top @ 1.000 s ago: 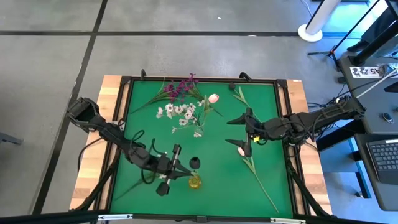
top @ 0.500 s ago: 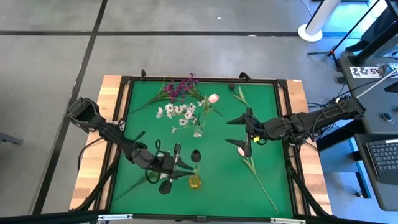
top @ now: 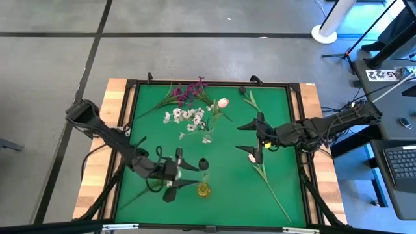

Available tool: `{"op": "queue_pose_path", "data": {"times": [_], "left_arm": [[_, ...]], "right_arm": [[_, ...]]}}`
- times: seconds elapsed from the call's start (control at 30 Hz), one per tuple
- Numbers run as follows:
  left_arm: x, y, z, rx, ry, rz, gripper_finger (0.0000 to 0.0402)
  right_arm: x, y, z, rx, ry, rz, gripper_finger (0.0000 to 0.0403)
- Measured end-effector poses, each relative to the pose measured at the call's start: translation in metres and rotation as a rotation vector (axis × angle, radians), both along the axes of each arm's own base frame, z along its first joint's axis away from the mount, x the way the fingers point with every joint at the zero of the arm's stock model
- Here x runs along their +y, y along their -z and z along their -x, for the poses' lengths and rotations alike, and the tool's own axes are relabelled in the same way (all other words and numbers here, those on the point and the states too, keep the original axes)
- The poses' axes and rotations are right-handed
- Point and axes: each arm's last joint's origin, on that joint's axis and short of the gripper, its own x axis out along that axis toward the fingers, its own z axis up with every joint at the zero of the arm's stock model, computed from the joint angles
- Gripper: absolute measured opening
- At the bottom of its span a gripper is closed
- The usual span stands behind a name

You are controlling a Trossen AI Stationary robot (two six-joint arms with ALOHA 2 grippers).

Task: Sort flowers into vase by color
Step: Put the black tulip flower into the yellow crystal vase

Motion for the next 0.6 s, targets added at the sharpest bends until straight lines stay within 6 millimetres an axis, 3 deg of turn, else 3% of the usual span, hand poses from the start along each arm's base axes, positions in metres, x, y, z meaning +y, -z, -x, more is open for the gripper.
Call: {"op": "queue_pose_path", "data": {"times": [0.27, 0.47, 0.6], "left_arm": [[-0.006, -0.019, 0.04, 0.063, -0.118, -0.036, 0.0196], [-0.005, -0.021, 0.068, 0.09, -0.329, 0.042, 0.0196], [-0.001, -0.011, 0.081, 0.118, -0.444, 0.051, 0.0196]], "right_arm": [[0.0, 0.001, 0.0, 0.014, 0.001, 0.004, 0.034], [-0.001, 0.002, 0.001, 0.022, 0.027, 0.016, 0.034], [-0.005, 0.009, 0.004, 0.085, 0.118, 0.051, 0.034]]}}
